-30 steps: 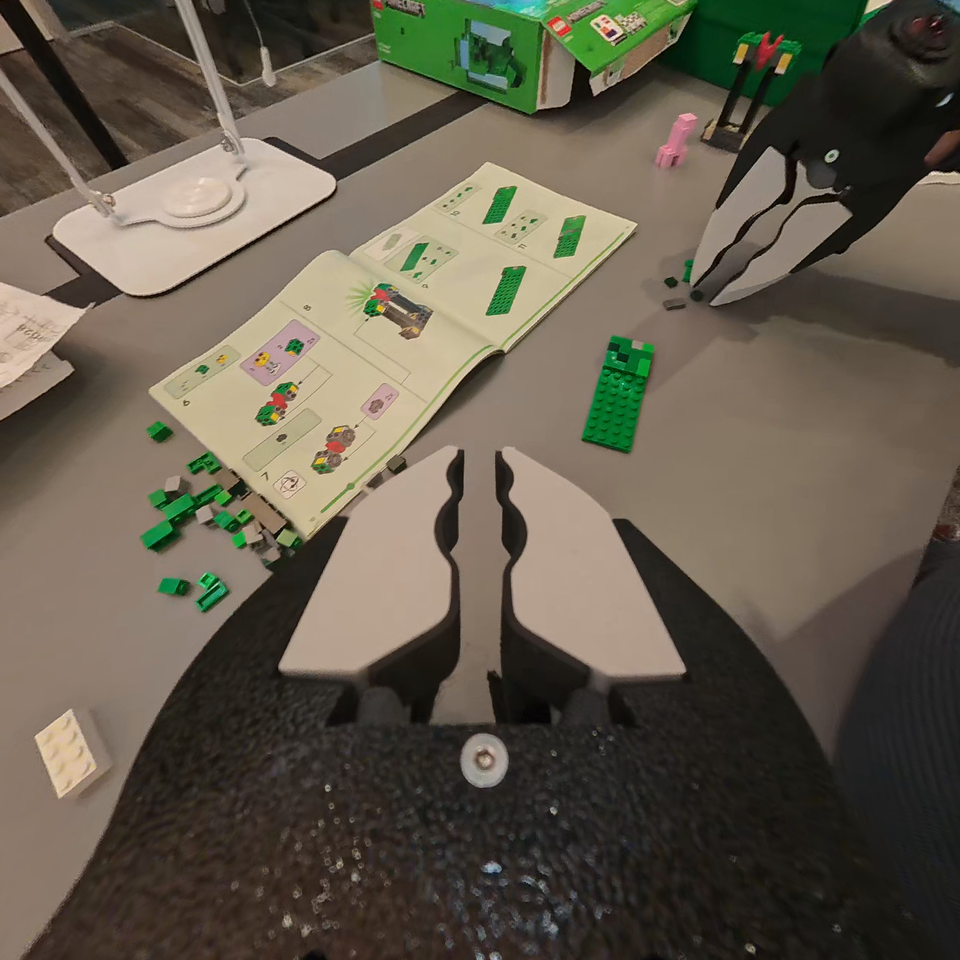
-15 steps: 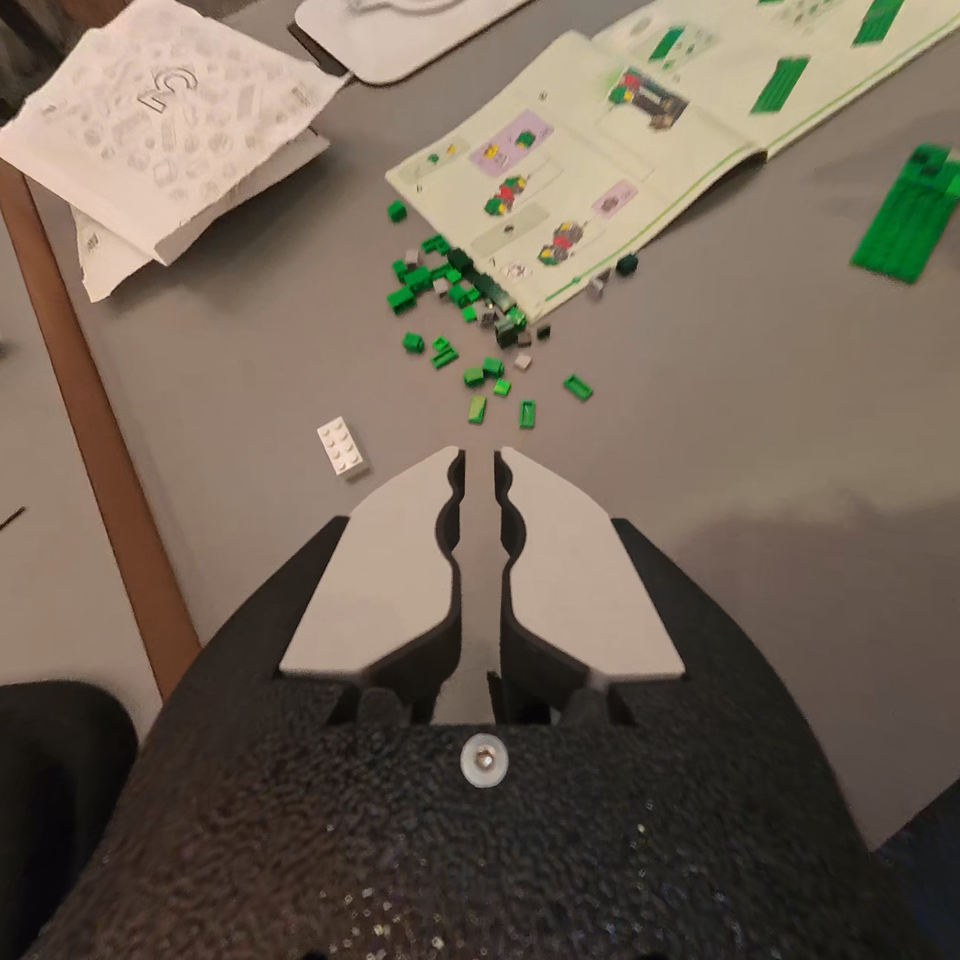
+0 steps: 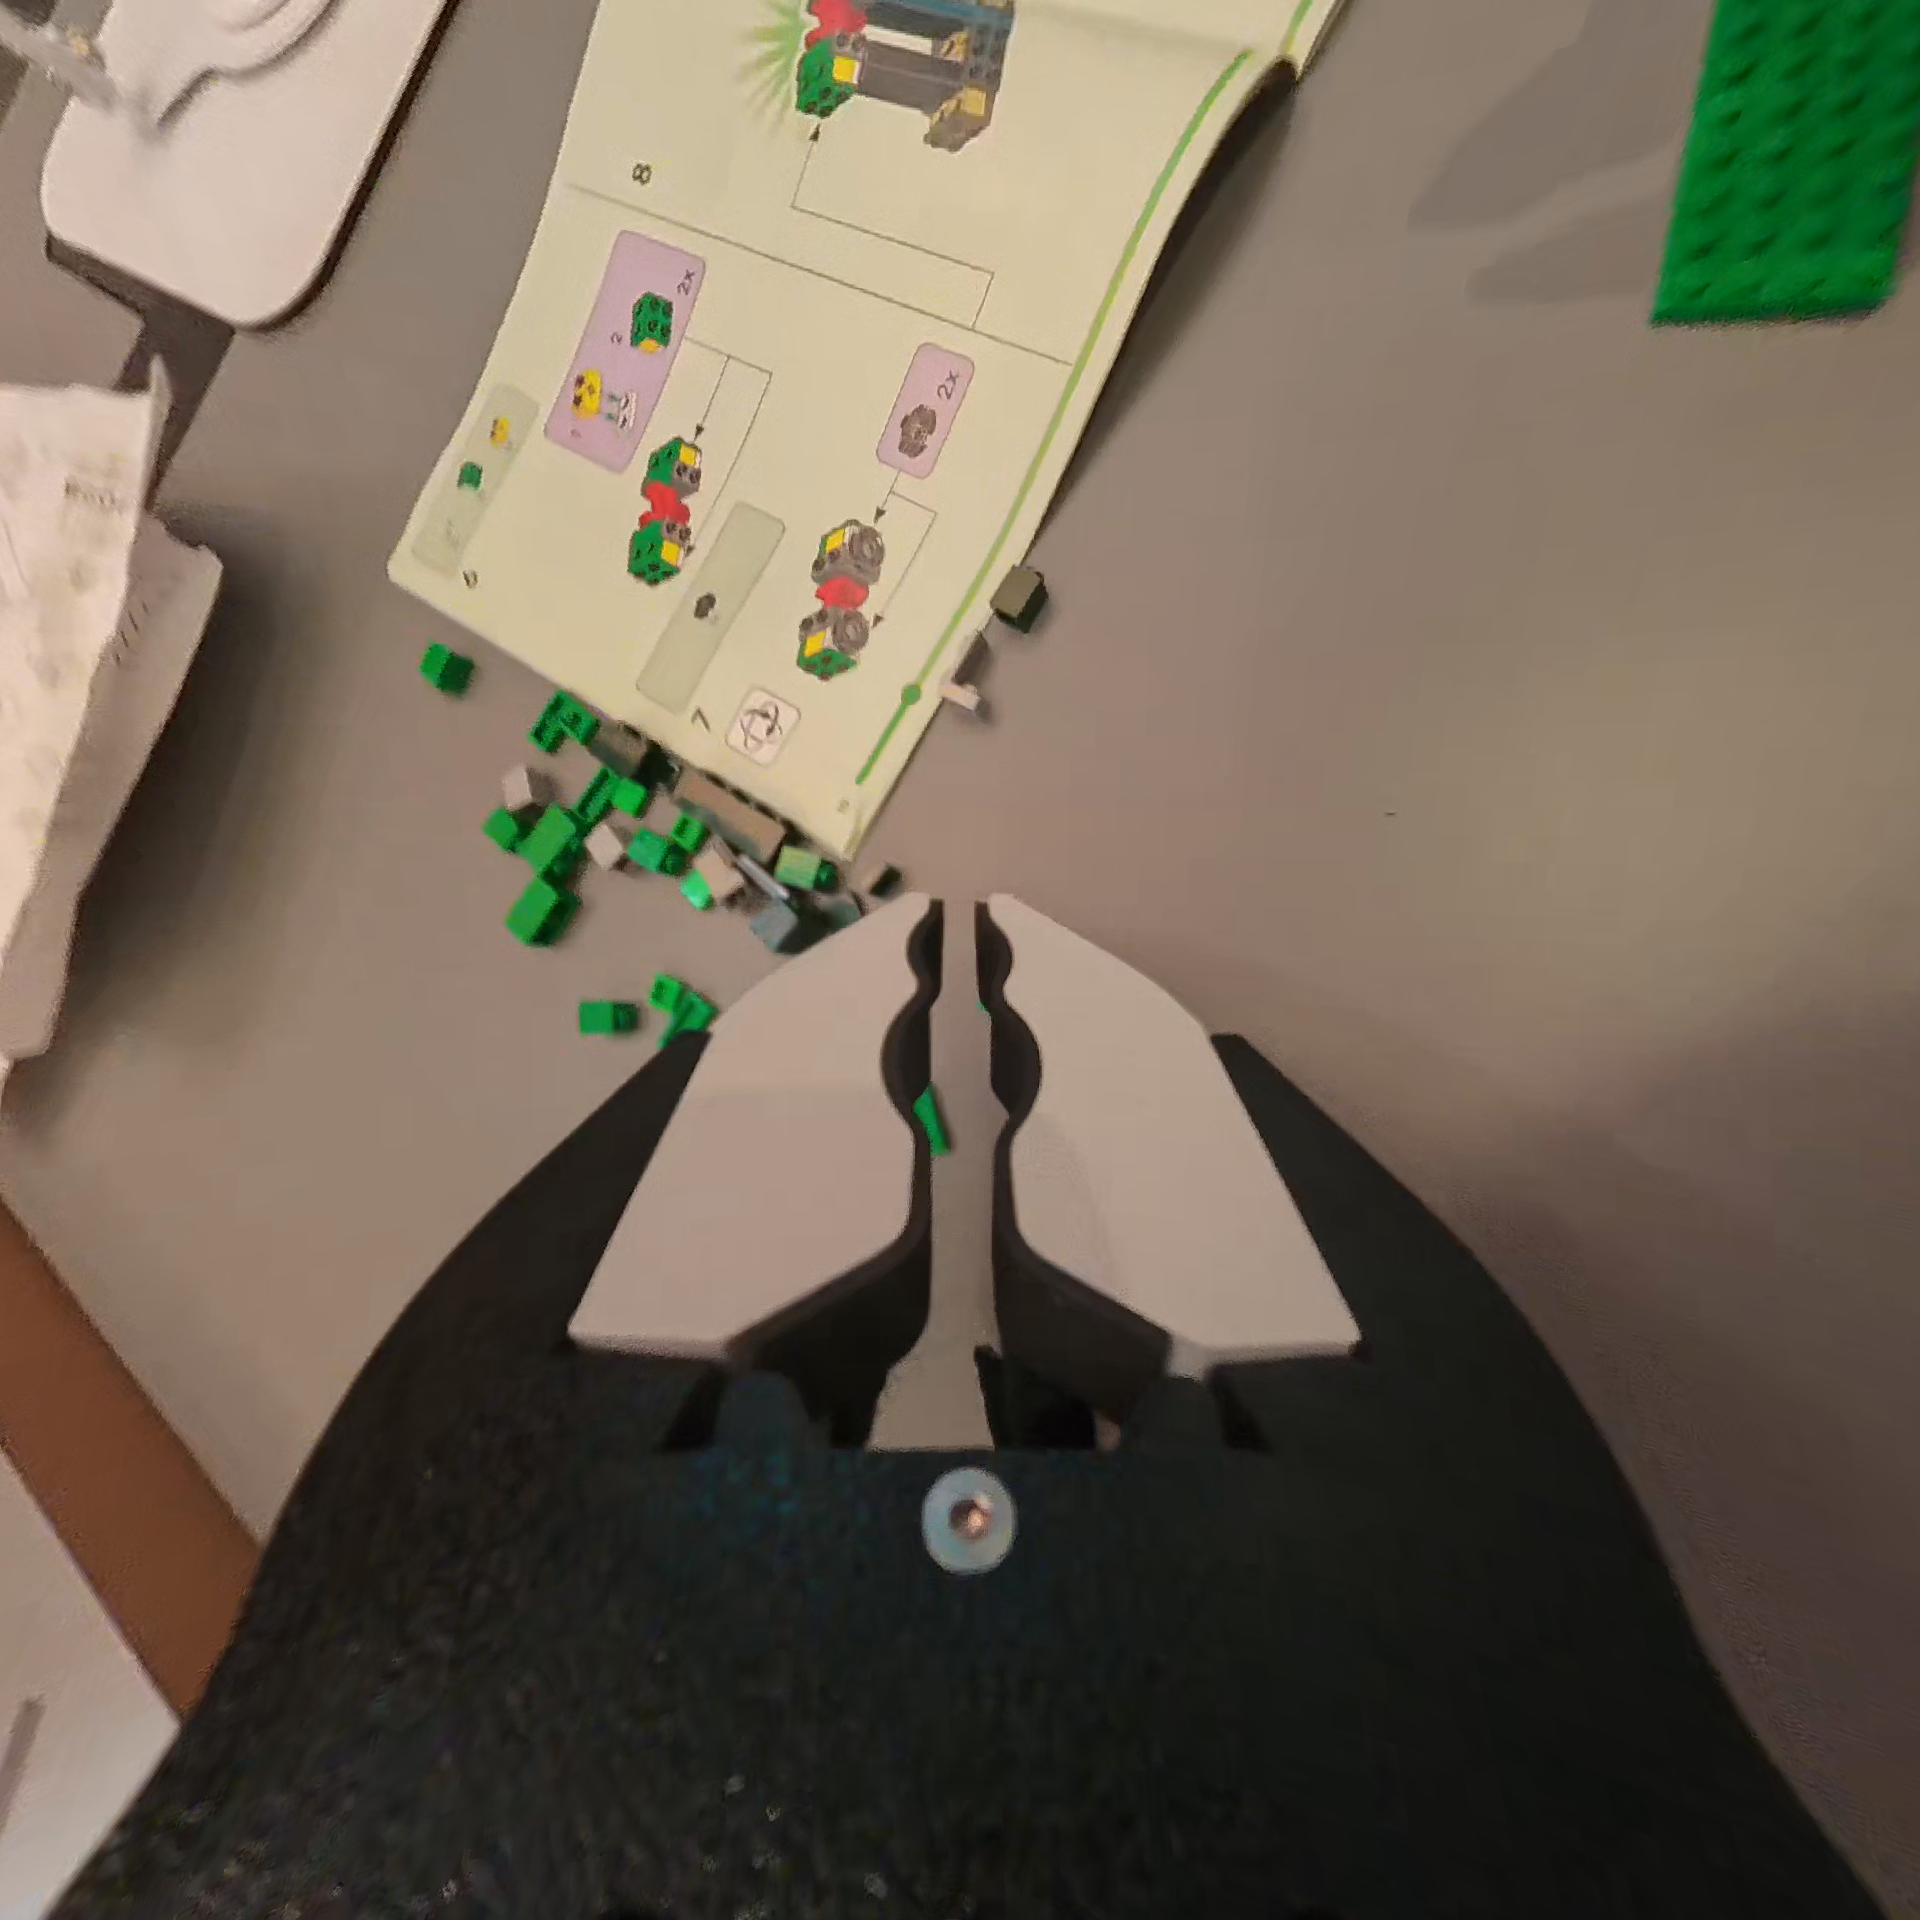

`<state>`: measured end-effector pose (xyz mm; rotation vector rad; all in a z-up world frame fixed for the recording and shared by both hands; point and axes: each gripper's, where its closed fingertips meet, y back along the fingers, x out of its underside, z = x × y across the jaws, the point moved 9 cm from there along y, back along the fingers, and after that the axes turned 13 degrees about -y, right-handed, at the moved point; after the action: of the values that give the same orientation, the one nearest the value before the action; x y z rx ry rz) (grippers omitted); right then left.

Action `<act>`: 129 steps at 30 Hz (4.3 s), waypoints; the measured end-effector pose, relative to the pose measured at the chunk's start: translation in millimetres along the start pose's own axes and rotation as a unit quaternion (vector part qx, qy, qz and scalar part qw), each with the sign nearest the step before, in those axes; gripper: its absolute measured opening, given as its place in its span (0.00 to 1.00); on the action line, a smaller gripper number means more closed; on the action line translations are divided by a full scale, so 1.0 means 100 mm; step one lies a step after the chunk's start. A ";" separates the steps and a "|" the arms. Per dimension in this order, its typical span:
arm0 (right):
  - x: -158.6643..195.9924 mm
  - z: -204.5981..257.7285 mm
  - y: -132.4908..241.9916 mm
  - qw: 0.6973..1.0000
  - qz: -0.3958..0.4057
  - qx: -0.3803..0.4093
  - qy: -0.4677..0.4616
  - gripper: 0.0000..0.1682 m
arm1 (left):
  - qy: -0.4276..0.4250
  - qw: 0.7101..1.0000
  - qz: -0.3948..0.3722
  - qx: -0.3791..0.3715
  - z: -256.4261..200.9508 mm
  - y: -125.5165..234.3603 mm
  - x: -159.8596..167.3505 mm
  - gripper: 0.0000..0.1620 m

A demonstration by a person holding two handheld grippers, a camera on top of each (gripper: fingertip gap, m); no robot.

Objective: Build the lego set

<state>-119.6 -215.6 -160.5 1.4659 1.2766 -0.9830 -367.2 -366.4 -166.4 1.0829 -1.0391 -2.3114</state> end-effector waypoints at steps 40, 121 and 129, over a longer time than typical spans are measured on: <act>0.60 -1.56 1.39 0.941 0.050 0.334 0.010 0.00 | -0.437 0.868 -0.207 0.110 -1.02 -1.07 -2.51 0.01; 0.60 -1.40 0.77 0.951 0.035 0.292 -0.096 0.00 | 0.112 0.895 -0.277 -0.332 0.46 -0.26 -0.57 0.15; 0.60 -1.37 0.72 0.957 0.041 0.277 -0.078 0.00 | 0.137 0.882 -0.237 -0.383 0.68 -0.10 -0.23 0.17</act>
<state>-40.1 -69.9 -173.7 1.7974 0.8499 -1.4447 -405.6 -314.7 -132.9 1.3260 0.3037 -2.4424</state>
